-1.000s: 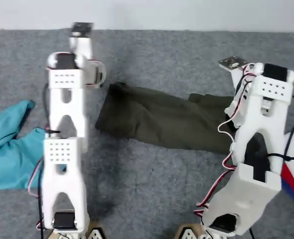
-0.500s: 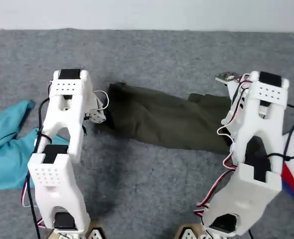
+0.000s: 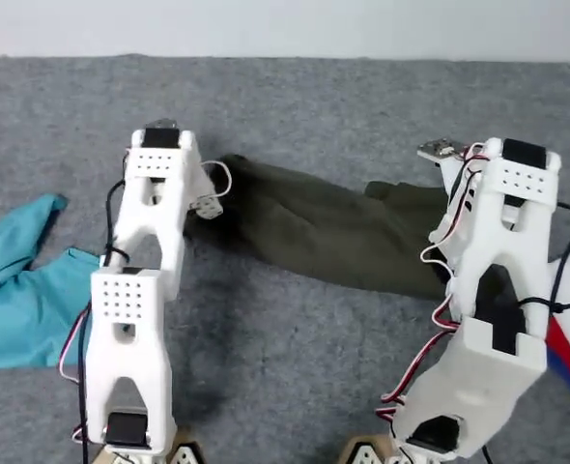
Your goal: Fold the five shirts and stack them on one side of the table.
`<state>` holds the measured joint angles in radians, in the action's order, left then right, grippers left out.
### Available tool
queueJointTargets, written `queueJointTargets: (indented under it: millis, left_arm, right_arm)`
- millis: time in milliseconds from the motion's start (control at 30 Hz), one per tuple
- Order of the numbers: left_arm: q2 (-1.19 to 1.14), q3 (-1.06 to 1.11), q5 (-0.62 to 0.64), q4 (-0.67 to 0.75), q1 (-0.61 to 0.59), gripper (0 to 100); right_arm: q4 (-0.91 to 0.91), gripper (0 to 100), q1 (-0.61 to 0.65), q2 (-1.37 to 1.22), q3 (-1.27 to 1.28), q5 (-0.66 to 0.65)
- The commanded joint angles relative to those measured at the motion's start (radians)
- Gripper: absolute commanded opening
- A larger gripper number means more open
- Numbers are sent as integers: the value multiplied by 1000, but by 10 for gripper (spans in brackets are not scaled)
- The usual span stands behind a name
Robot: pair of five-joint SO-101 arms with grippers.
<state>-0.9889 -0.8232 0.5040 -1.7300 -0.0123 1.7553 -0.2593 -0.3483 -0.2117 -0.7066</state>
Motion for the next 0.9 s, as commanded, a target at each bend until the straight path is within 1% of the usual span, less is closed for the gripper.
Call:
queueJointTargets:
  millis: [0, 200, 367, 467, 533, 733, 800, 867]
  left_arm:
    - [-28, -88, 15, -26, 28, 175]
    - [-32, -84, 15, -28, 32, 6]
    - [-26, -74, 15, -29, 26, 12]
    - [8, 4, 11, -29, 29, 12]
    - [64, 99, -44, -29, 37, 12]
    - [318, 496, -331, -28, 48, 12]
    - [402, 608, -388, -26, 18, 12]
    - [479, 687, -407, -26, -31, 12]
  right_arm:
    - [36, 533, 5, 54, -3, 6]
    - [36, 533, 8, 53, -3, 6]
    - [31, 533, 10, 53, -3, 6]
    - [35, 533, 10, 53, -3, 6]
    - [35, 533, 10, 53, -3, 6]
    - [35, 533, 12, 53, -3, 6]
    - [35, 533, 12, 53, -3, 6]
    - [35, 533, 12, 53, -3, 6]
